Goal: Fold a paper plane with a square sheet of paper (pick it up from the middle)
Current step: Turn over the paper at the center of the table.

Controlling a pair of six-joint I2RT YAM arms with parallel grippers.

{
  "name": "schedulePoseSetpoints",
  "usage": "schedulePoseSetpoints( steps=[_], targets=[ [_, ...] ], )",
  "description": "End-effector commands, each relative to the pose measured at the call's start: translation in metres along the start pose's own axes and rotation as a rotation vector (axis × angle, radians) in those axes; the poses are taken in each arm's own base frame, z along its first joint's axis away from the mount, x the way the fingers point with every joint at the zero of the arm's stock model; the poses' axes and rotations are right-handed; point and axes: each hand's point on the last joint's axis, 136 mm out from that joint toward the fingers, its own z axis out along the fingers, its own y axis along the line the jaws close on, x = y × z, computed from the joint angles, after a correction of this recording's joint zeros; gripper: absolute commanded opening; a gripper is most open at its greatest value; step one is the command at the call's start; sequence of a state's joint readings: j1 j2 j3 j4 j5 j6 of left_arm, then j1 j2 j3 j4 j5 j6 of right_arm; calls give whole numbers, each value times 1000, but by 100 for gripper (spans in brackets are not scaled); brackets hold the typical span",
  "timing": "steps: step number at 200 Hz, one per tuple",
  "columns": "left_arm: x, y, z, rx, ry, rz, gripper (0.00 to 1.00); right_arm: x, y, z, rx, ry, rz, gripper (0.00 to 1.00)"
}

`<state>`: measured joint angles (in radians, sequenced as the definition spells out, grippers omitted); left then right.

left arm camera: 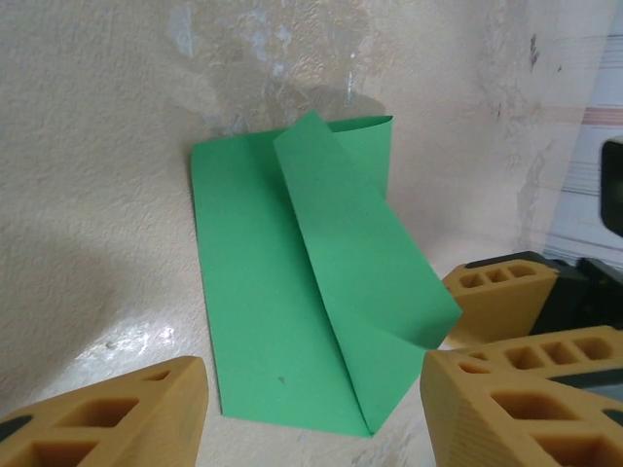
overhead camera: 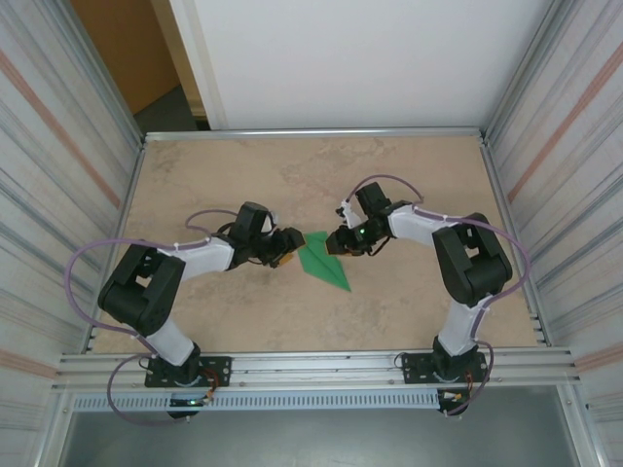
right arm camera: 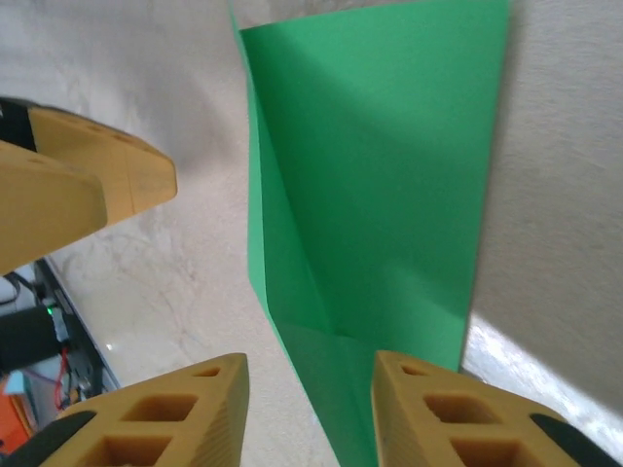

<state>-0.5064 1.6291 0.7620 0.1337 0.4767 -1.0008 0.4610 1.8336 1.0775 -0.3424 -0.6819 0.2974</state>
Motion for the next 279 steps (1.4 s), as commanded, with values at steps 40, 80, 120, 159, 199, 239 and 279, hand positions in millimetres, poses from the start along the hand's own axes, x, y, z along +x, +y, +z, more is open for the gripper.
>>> schedulePoseSetpoints(
  steps=[40, 80, 120, 159, 199, 239, 279],
  targets=[
    [-7, -26, -18, 95, -68, 75, 61, -14, 31, -17, -120, -48, -51, 5],
    [-5, -75, -43, 287, -94, 199, 65, -43, 73, -68, -243, -222, -63, 3],
    [2, -126, -63, 478, -77, 298, 69, -59, 104, -102, -361, -312, -23, 3],
    [13, -154, -70, 560, -51, 402, 66, -64, 124, -118, -448, -329, -7, 4],
    [18, -169, -76, 631, -40, 454, 53, -64, 129, -126, -481, -337, 5, 3],
    [22, -174, -75, 657, -21, 472, 42, -66, 128, -130, -493, -347, 17, 4],
    [21, -170, -72, 650, -23, 459, 35, -66, 125, -131, -493, -352, 26, 5]
  ],
)
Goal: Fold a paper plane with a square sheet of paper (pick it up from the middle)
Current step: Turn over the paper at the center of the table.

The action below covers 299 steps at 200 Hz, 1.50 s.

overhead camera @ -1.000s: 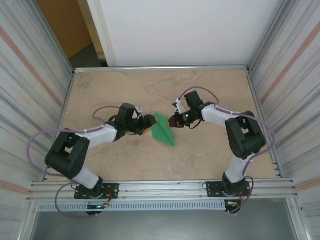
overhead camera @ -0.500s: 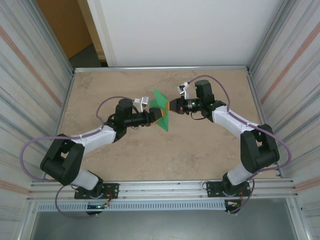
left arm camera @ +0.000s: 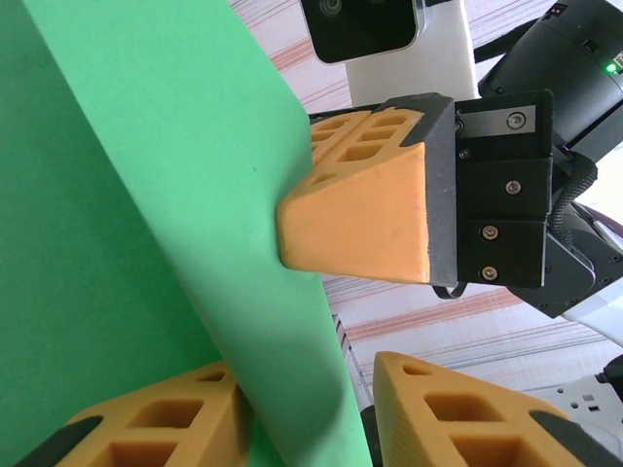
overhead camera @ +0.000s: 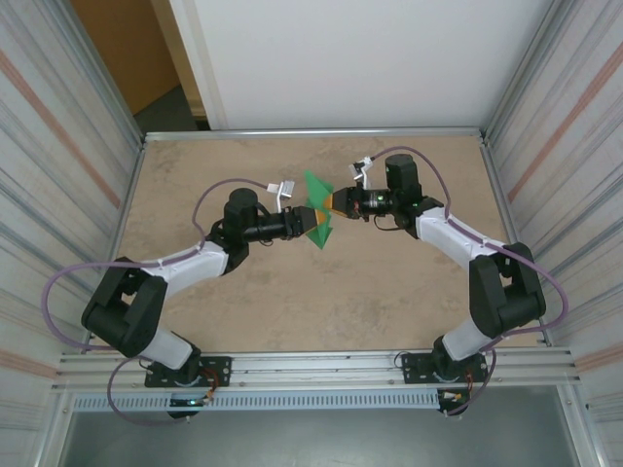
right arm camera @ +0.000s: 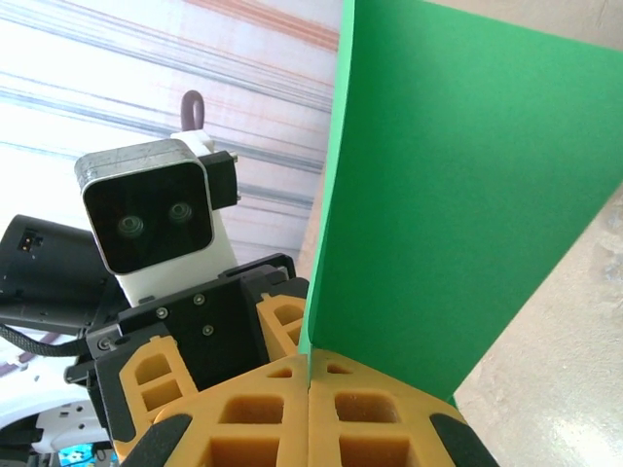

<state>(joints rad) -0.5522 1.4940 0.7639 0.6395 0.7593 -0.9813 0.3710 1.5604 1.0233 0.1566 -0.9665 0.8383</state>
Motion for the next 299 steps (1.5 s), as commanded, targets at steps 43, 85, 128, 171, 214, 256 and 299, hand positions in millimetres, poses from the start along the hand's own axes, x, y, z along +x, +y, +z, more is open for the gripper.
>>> schedulePoseSetpoints(
  steps=[43, 85, 128, 171, 214, 256, 299],
  targets=[
    [-5, -9, 6, 41, -4, 26, 28, 1, 14, -10, -36, -12, -16, 7],
    [-5, -5, 8, 37, 2, 5, 21, -1, 17, -13, -35, -21, -19, 14],
    [-8, -1, 6, 11, -10, 13, 12, -7, 4, -29, 46, -77, -7, 37],
    [-8, 10, -1, -84, -3, 44, 10, -16, -18, -61, 223, -176, -16, 48],
    [0, 47, -18, -453, 90, 154, 10, -17, -41, -90, 442, -249, -57, 52],
    [-1, 87, -51, -998, 236, 386, 10, -16, -60, -115, 556, -349, -19, 55],
    [-17, 114, -89, -1510, 359, 602, 9, -8, -83, -133, 587, -408, 92, 55]
  ],
)
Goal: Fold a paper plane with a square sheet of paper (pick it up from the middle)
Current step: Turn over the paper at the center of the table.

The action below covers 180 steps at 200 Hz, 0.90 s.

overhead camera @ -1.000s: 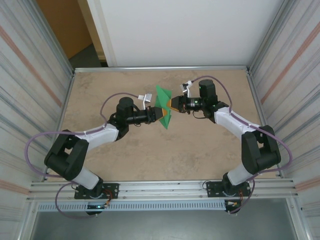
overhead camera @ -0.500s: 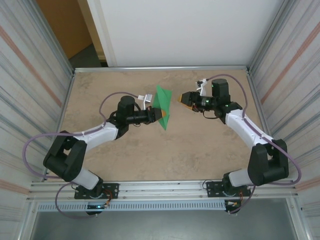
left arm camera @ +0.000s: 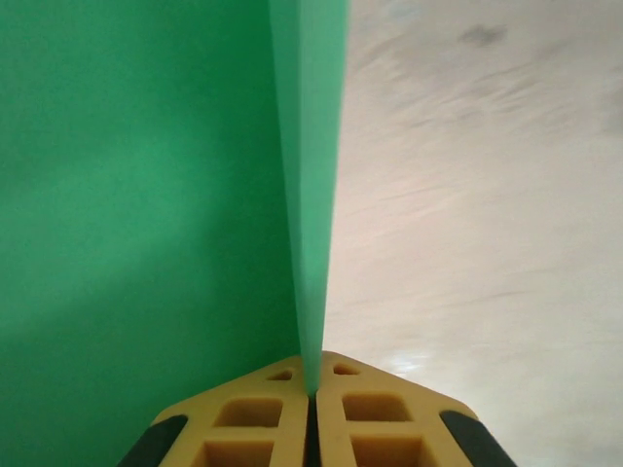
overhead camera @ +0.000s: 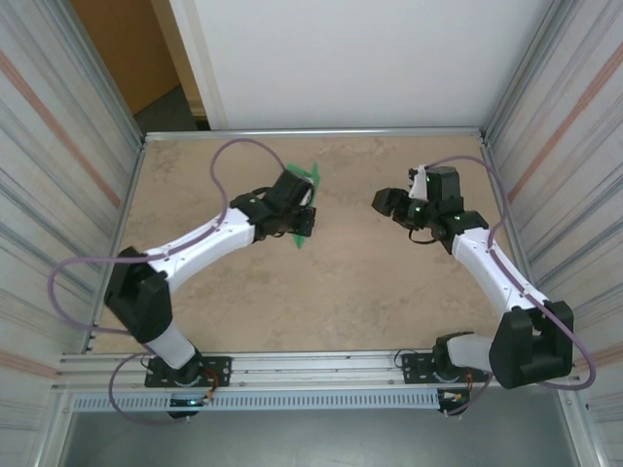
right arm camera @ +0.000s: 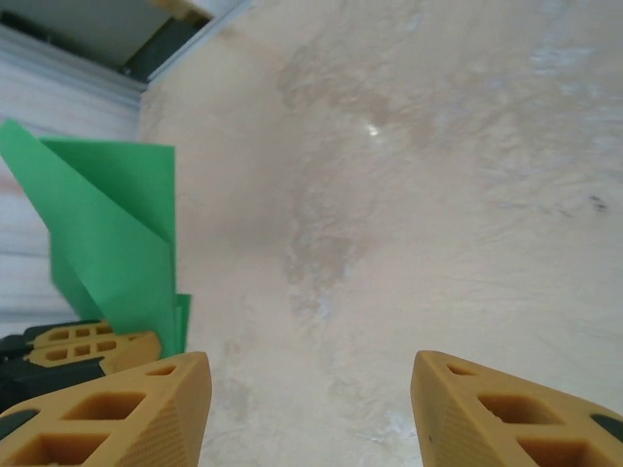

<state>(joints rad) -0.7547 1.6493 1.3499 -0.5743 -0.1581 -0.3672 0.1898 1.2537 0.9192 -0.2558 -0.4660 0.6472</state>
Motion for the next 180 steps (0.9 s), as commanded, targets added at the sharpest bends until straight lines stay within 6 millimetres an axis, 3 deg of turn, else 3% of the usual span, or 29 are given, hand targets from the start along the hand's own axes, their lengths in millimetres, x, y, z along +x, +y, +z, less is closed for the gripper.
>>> schedulePoseSetpoints(
  steps=[1, 79, 137, 180],
  targets=[
    [30, 68, -2, -456, 158, 218, 9, 2, -20, -6, 57, -24, 61, 55],
    [59, 69, 58, -701, 272, 385, 8, 12, -46, -9, 117, -18, 117, 55],
    [84, 44, 94, -646, 308, 367, 20, 15, -55, -10, 139, -22, 144, 55],
    [95, 31, 105, -602, 328, 359, 23, 15, -56, -8, 137, -14, 155, 55]
  ],
)
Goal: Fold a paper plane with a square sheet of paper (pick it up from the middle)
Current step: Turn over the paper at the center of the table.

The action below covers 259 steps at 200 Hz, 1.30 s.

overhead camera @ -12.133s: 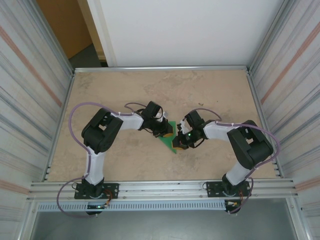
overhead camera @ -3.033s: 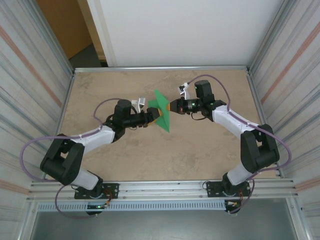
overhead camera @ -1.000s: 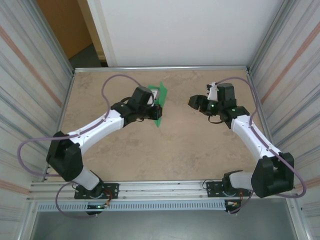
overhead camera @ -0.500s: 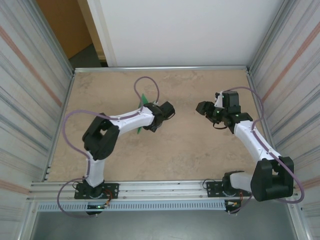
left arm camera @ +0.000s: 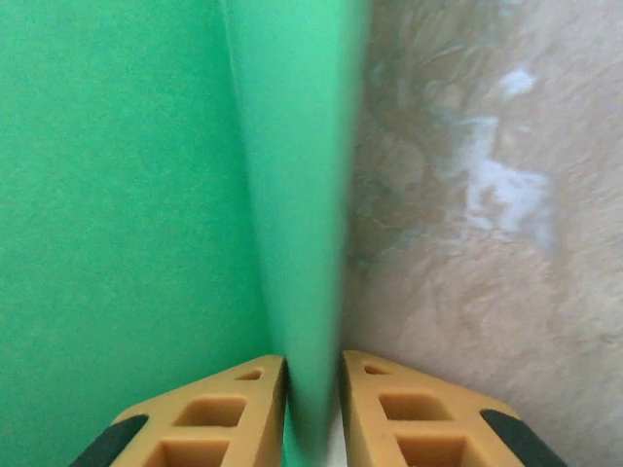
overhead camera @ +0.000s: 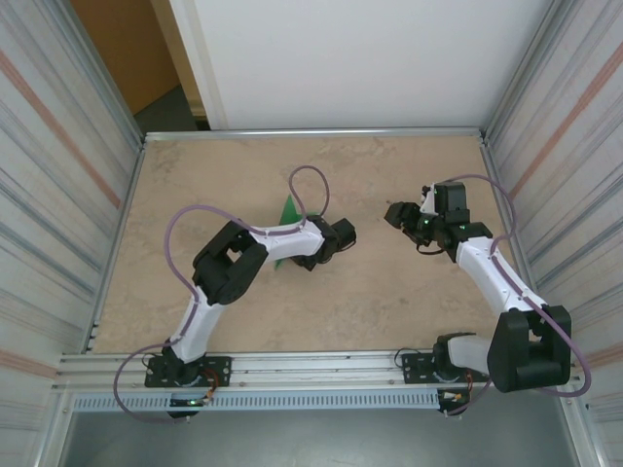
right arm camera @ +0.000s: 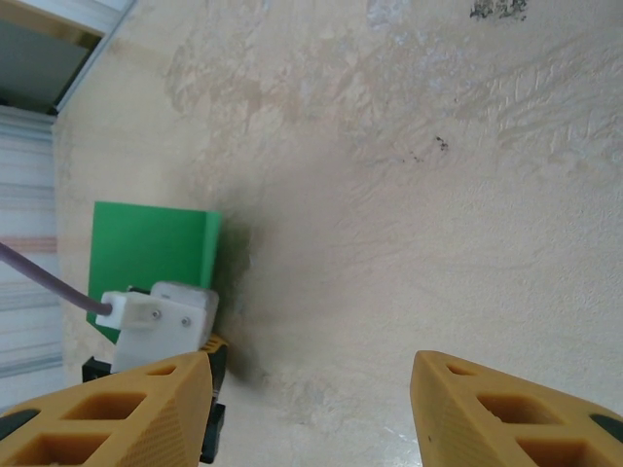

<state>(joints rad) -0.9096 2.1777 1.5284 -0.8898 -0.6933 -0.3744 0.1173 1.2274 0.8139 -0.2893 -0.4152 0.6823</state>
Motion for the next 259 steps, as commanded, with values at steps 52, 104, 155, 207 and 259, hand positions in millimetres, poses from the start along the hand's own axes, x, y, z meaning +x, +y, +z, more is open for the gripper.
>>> schedulePoseSetpoints(
  steps=[52, 104, 155, 207, 259],
  targets=[
    [-12, -19, -22, 113, -32, -96, 28, 0, -2, -2, 2, -5, 43, 55],
    [-19, -16, -55, 197, -63, -200, 38, -1, -3, -3, 6, -16, 48, 55],
    [-24, -5, -92, 316, -96, -278, 44, 3, -3, 2, 19, 13, 26, 55],
    [-8, 32, -116, 477, -107, -504, 54, 24, 9, 25, 124, 98, -123, 55],
    [14, 30, -70, 730, -32, -776, 60, 41, 26, 47, 99, 157, -151, 56]
  ],
)
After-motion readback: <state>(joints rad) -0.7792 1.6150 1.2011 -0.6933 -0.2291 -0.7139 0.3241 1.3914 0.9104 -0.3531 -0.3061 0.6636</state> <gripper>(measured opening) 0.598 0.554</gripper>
